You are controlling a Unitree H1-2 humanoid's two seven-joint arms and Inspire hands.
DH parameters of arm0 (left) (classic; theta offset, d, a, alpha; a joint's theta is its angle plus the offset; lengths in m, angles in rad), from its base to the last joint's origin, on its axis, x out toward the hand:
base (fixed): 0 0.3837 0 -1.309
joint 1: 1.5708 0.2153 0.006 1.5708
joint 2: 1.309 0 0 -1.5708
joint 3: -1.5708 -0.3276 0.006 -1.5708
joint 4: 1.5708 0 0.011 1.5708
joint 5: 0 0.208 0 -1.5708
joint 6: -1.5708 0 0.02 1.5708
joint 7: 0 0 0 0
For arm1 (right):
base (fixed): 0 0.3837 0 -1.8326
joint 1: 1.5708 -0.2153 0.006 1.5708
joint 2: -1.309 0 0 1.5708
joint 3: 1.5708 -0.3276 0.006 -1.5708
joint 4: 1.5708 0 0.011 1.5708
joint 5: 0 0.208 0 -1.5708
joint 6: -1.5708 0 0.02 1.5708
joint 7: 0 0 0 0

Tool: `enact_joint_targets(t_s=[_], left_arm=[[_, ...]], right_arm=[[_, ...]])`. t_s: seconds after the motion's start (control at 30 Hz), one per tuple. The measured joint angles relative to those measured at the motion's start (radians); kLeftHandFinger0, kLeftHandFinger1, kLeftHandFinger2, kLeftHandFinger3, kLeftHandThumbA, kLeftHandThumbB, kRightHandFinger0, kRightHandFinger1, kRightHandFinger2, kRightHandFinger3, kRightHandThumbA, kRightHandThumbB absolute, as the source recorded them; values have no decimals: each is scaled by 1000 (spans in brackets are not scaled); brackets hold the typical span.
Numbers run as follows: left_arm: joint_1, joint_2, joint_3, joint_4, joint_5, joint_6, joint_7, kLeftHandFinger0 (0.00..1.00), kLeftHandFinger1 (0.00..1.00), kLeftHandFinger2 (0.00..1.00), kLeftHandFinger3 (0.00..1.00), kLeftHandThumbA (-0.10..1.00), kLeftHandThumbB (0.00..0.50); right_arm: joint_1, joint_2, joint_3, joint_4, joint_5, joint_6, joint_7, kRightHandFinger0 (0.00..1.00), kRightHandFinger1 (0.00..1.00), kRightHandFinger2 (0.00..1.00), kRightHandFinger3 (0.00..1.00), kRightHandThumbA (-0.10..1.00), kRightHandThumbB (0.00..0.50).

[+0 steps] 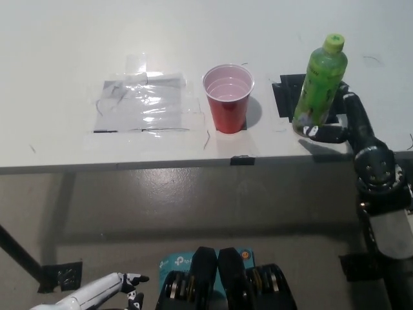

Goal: The robot uses its right hand to pick up a bottle kept in the middle of the desk and tilt it into a cup kept next to it to pour water out

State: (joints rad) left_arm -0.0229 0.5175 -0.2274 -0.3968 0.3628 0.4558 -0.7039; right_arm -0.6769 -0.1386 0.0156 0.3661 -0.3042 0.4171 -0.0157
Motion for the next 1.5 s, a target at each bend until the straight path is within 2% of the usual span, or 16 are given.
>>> enact_joint_targets(t_s=[0.27,0.5,0.7,0.73,0.77,0.8,0.83,0.87,0.9,0.93,0.97,1.0,1.07,1.1,1.33,1.5], left_arm=[[-1,-1,2,-8,19,0,-8,1000,1000,1000,1000,1000,328],[-7,0,-16,-9,28,0,-20,1000,1000,1000,1000,1000,330],[-12,2,-27,-9,35,0,-21,1000,1000,1000,1000,1000,329],[-12,2,-28,-9,37,0,-21,1000,1000,1000,1000,1000,334],[-13,2,-28,-9,39,0,-21,1000,1000,1000,1000,1000,329],[-14,2,-28,-9,40,0,-21,1000,1000,1000,1000,1000,354],[-14,2,-30,-9,42,0,-21,1000,1000,1000,1000,1000,363],[-15,2,-31,-9,43,0,-21,1000,1000,1000,1000,1000,358],[-15,2,-32,-9,45,0,-21,1000,1000,1000,1000,1000,358],[-15,2,-32,-9,46,0,-21,1000,1000,1000,1000,1000,364],[-16,2,-32,-9,47,0,-21,1000,1000,1000,1000,1000,365],[-16,2,-32,-9,47,0,-21,1000,1000,1000,1000,1000,366],[-16,1,-32,-8,48,0,-21,1000,1000,1000,1000,1000,363],[-16,1,-32,-8,48,0,-21,1000,1000,1000,1000,1000,363],[-18,0,-31,-7,50,0,-21,1000,1000,1000,1000,1000,355],[-26,0,-31,-7,52,0,-22,1000,1000,1000,1000,1000,354]], right_arm=[[-62,18,-16,62,2,0,-52,1000,1000,1000,1000,808,500],[-69,59,-39,111,17,-3,-87,1000,1000,1000,1000,792,500],[-69,87,-73,127,41,-9,-120,1000,1000,1000,1000,753,464],[-69,94,-82,129,47,-11,-126,1000,1000,1000,1000,706,413],[-69,100,-90,131,53,-15,-132,1000,1000,1000,1000,703,394],[-69,104,-95,136,58,-20,-139,1000,1000,1000,1000,645,272],[-69,109,-101,143,62,-29,-145,907,1000,1000,1000,625,235],[-69,113,-106,155,66,-43,-152,511,637,818,1000,491,31],[-69,116,-112,165,70,-59,-161,438,562,727,1000,464,6],[-69,120,-119,172,74,-72,-167,32,90,140,1000,123,0],[-69,127,-127,185,79,-89,-173,6,18,61,1000,-55,0],[-69,130,-131,191,81,-101,-180,0,0,0,962,-100,0],[-68,135,-141,212,83,-138,-202,0,0,0,498,-100,9],[-68,136,-142,223,83,-156,-213,0,0,0,410,-100,0],[-58,133,-135,260,71,-249,-279,0,0,7,298,-100,0],[-48,104,-91,262,50,-307,-288,0,0,39,299,-100,0]])
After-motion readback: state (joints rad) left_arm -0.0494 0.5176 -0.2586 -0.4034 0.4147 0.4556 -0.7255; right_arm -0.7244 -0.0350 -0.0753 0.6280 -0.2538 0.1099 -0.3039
